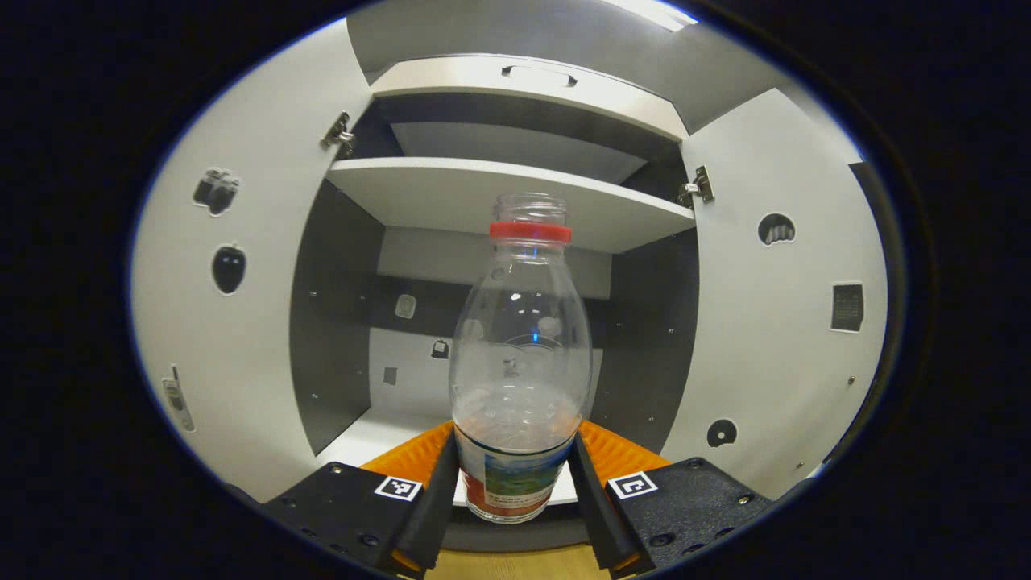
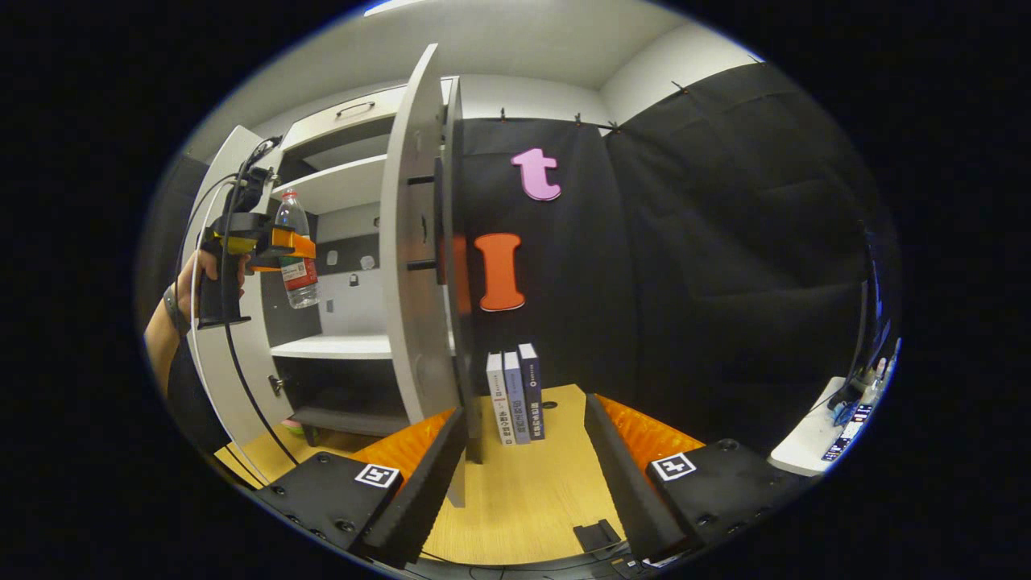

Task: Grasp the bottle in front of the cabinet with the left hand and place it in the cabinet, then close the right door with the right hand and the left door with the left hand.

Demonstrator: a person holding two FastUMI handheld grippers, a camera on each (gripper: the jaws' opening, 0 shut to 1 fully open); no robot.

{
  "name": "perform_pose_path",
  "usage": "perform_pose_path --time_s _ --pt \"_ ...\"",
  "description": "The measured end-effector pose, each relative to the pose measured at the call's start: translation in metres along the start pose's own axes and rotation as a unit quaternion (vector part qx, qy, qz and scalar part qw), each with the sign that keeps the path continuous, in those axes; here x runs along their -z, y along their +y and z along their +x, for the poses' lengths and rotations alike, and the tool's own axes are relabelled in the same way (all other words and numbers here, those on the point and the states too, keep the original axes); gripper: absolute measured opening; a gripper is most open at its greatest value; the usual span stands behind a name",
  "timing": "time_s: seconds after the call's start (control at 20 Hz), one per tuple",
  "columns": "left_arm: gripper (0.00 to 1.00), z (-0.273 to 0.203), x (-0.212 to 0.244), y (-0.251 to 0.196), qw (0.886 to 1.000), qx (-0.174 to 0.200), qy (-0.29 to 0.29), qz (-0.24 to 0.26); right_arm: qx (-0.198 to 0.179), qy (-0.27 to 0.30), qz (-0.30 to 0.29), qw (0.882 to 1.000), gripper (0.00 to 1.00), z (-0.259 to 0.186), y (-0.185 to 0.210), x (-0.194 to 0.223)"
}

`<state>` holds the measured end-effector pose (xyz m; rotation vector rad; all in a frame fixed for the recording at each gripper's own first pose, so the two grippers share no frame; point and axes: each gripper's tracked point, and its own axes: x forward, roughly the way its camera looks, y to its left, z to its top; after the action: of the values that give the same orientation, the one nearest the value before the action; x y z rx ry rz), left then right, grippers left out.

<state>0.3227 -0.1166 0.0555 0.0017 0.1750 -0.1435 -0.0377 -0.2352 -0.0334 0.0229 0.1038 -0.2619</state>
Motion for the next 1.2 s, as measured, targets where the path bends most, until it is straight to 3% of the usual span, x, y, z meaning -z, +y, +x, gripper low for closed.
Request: perform_pose_path --time_s 0.25,0.5,0.9,1.1,1.15,1.2 --pt "0.71 0.084 0.046 0.011 0.998 0.006 0.055 -0.021 0.087 -0.006 0.006 0.996 0.98 -0.010 -0.022 -0.001" --pt "0.71 0.122 0.092 0.014 0.995 0.001 0.093 -0.023 0.132 0.000 0.010 0.991 0.98 -0.020 -0.028 0.004" --pt "0.74 0.126 0.107 0.012 0.994 0.004 0.108 -0.016 0.147 0.006 0.016 0.989 0.98 -0.024 -0.026 0.006" --pt "0.87 0.128 0.100 0.016 0.996 0.001 0.085 -0.018 0.144 0.009 0.017 0.989 0.98 -0.023 -0.026 0.009" --pt "0.95 0.128 0.096 0.017 0.997 0.003 0.077 -0.022 0.142 0.010 0.018 0.990 0.98 -0.022 -0.025 0.009" --pt "0.95 0.124 0.090 0.017 0.998 0.004 0.065 -0.027 0.140 0.011 0.018 0.990 0.98 -0.021 -0.025 0.010"
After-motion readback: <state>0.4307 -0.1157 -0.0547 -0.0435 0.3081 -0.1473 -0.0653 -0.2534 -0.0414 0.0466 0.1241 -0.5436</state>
